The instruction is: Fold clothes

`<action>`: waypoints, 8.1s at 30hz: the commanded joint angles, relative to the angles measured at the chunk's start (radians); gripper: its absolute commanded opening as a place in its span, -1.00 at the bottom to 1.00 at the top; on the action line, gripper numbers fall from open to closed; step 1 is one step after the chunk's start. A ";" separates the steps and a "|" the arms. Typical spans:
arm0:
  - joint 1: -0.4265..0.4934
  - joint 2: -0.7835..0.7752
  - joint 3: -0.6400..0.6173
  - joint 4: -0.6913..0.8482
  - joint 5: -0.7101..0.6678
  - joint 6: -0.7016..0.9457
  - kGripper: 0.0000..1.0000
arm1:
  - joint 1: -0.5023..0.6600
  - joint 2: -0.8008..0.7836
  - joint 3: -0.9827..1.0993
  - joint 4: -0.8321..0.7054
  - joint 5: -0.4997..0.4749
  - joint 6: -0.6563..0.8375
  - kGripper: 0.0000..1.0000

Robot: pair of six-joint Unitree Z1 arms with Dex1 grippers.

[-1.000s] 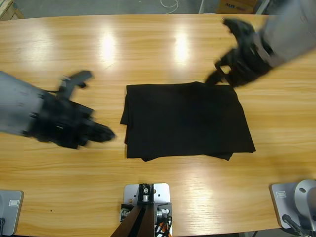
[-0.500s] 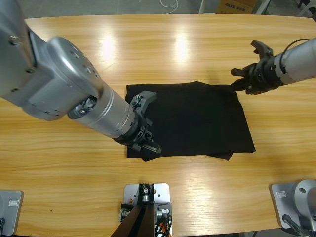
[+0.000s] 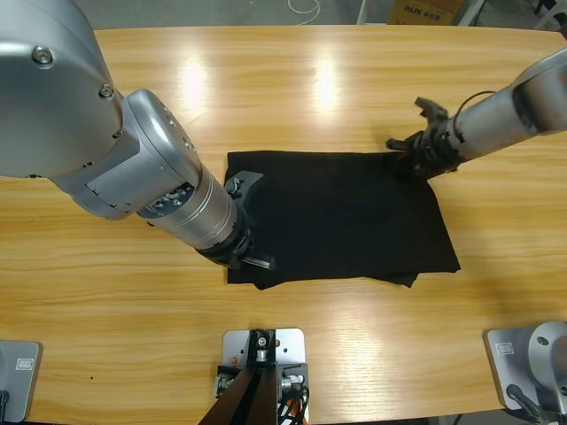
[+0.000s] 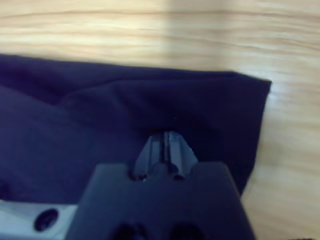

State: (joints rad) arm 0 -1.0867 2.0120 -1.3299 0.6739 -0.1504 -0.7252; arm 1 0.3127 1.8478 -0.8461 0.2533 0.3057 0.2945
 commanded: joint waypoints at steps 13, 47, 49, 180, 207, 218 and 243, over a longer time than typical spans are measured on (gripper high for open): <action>-0.002 0.075 -0.050 0.038 0.048 -0.020 -1.00 | -0.061 0.055 0.068 -0.075 0.014 -0.041 -1.00; -0.037 0.199 -0.058 0.095 0.031 -0.048 -1.00 | -0.179 0.037 0.047 -0.098 -0.022 -0.092 -1.00; -0.037 0.198 -0.058 0.098 0.032 -0.048 -1.00 | -0.199 0.006 0.040 -0.104 -0.009 -0.096 -1.00; 0.281 -0.380 0.260 0.171 0.168 -0.069 0.96 | -0.211 -0.427 0.314 0.076 0.105 0.249 -1.00; 0.263 -0.376 0.301 0.140 0.167 -0.071 0.96 | 0.625 -0.049 -0.519 0.937 -0.602 0.316 -1.00; 0.263 -0.378 0.322 0.131 0.167 -0.071 0.96 | 0.786 0.158 -0.776 0.984 -0.523 0.310 -1.00; 0.263 -0.378 0.378 0.098 0.168 -0.072 0.96 | 0.822 0.195 -0.909 0.834 -0.329 0.188 -1.00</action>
State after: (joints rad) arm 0 -0.8175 1.6507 -0.9973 0.7908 0.0048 -0.7939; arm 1 1.1179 2.0443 -1.7519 1.1523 -0.0510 0.5236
